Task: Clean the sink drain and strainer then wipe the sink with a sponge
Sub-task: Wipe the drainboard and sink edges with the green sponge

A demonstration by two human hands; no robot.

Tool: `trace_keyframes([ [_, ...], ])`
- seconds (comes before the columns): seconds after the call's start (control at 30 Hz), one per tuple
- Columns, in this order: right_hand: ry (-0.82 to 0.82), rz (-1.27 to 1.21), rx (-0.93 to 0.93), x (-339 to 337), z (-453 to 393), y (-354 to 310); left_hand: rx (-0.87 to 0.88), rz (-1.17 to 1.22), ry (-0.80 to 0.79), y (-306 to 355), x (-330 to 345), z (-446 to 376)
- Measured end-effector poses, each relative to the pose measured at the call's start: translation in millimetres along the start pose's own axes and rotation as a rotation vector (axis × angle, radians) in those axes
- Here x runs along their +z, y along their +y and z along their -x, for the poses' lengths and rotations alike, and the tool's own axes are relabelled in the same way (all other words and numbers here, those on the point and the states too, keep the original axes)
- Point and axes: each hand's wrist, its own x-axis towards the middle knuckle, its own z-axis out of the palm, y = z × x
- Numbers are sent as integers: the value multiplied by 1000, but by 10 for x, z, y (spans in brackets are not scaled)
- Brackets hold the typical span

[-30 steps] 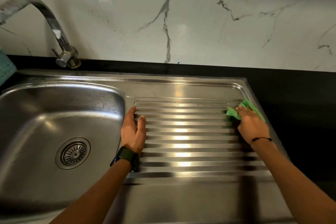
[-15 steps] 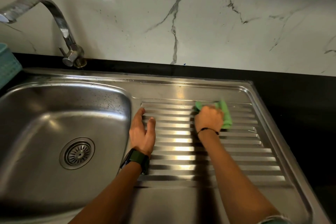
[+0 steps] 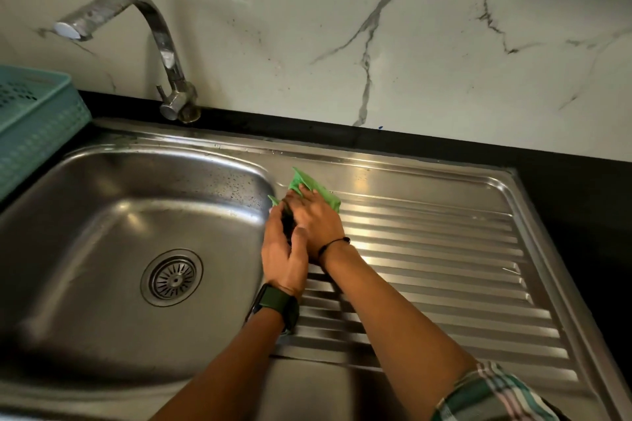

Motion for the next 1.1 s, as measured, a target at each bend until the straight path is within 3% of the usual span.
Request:
trace_keyframes([
  [0.33,195,-7,396,-371,637,1021,-23,-73,-82,-11,-21,36],
  [0.53,172,123,819,-863,1421,1960,-31,-55,-116,-1,-21,40],
  [0.6,136,141,863,-893,1456,2020,-26,-48,-119,-10,-19,31],
  [0.83,351,-2,1144,-732,1106,1870,1,-44,-114,11,-4,54],
  [1.1,244,25,915,-420,551,1134,21,-74,-127,98,14,74],
])
